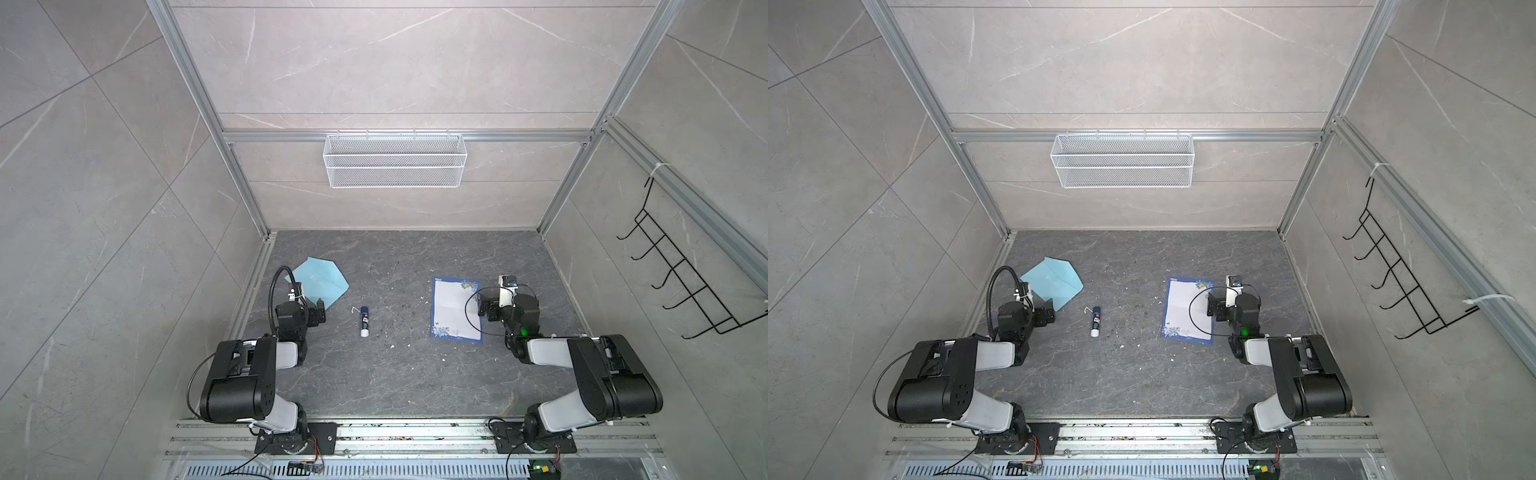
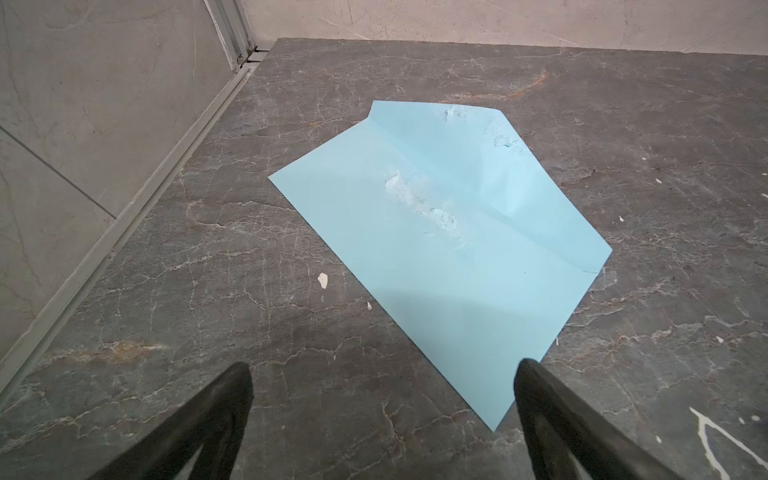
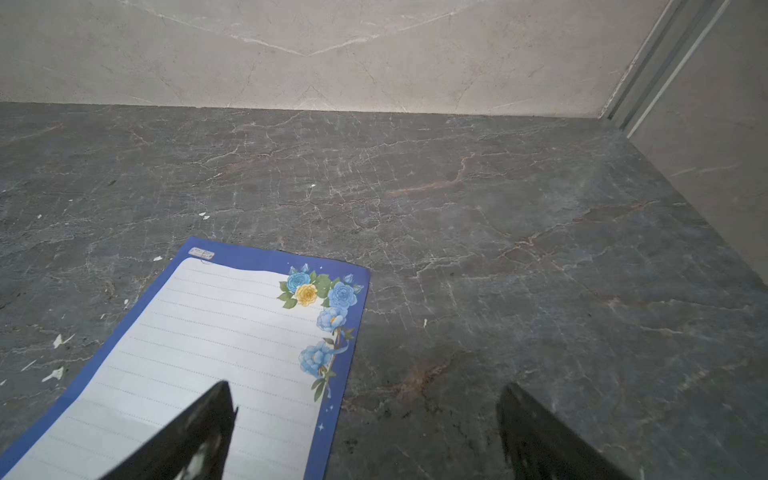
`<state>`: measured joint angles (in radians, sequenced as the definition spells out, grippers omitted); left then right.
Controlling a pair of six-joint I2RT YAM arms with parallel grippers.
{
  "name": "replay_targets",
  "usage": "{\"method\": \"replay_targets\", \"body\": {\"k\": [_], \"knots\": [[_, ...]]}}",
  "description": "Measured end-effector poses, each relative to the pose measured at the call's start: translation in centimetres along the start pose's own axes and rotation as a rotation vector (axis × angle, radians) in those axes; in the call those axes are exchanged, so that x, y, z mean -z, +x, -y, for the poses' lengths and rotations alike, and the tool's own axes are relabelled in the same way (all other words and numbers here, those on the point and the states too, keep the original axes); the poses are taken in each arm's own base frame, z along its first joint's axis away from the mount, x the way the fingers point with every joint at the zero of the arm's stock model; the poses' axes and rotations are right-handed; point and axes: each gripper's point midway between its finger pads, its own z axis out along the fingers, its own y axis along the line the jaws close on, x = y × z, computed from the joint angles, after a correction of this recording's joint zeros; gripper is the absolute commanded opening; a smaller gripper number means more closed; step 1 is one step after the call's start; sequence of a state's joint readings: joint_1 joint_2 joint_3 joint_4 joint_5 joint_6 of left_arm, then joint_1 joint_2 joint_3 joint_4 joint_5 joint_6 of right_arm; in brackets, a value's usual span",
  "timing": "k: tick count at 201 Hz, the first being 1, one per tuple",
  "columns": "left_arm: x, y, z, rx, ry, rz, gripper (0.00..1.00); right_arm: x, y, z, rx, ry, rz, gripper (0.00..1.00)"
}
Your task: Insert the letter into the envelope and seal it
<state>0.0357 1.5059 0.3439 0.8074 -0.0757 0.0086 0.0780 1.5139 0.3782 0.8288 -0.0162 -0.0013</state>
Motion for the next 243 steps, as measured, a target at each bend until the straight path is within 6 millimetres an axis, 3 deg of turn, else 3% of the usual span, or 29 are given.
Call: {"method": "replay_targets", "body": {"k": [175, 201, 216, 243], "knots": [[0.0, 0.0, -0.2, 0.003, -0.005, 0.000, 1.00, 0.0, 0.0, 0.0, 0.000, 0.001, -0.001, 0.99], [0.4, 0.0, -1.1, 0.027, -0.061, -0.029, 1.00, 0.2, -0.6, 0.0, -0.001, 0.001, -0.047, 0.99], [1.2, -1.7, -2.2, 0.050, -0.119, -0.031, 1.00, 0.7, -3.0, 0.0, -0.001, 0.001, -0.024, 0.99], [4.2, -9.0, -3.5, 0.100, -0.183, 0.092, 1.00, 3.1, -8.5, 0.0, -0.008, 0.001, 0.053, 0.99]]}}
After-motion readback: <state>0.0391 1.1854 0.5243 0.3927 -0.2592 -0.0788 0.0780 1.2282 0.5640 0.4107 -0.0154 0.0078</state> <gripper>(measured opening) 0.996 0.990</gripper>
